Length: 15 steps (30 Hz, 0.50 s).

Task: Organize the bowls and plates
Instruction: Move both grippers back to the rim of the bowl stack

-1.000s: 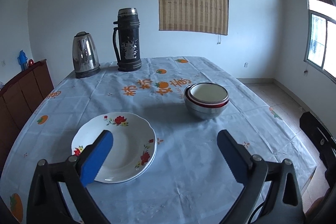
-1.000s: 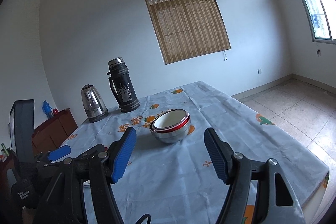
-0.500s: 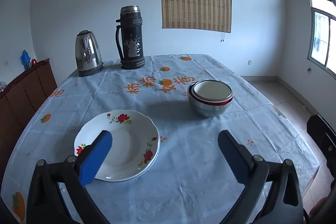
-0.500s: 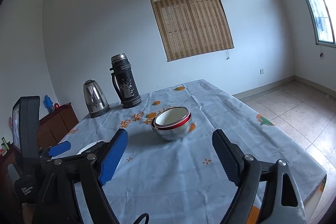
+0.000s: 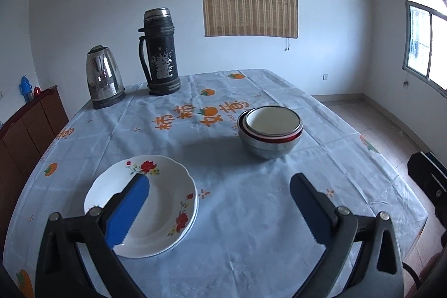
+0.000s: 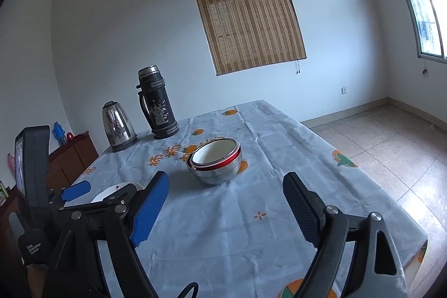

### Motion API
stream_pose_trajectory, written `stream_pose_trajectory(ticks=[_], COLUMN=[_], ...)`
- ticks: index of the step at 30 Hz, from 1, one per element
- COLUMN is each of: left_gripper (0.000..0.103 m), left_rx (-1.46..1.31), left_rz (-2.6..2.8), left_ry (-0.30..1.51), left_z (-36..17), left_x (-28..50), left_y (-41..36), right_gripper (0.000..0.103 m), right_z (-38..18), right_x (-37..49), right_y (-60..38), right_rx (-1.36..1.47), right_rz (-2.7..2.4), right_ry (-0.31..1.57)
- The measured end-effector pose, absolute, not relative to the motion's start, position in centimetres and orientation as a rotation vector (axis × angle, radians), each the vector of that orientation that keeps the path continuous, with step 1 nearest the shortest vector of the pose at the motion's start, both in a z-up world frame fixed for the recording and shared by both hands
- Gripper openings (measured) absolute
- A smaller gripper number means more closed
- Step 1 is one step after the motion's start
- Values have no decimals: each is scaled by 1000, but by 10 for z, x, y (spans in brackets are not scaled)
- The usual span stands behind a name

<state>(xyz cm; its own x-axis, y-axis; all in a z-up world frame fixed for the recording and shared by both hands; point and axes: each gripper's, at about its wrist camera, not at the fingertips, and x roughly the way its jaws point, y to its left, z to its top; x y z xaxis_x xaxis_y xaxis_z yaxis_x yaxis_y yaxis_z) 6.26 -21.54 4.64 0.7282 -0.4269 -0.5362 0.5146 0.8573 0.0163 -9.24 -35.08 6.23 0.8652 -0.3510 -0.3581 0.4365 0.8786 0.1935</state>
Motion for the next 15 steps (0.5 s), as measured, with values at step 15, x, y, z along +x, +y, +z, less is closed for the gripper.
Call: stream_pose_trajectory(ticks=[15], left_gripper=[103], left_rx=[182], left_rz=[-525], left_ry=[626], left_z=[43], left_x=[115], left_y=[-280], right_gripper=[85], right_z=[72], right_x=[-68], right_y=[-418], right_rx=[315], right_rz=[-482], right_ry=[305])
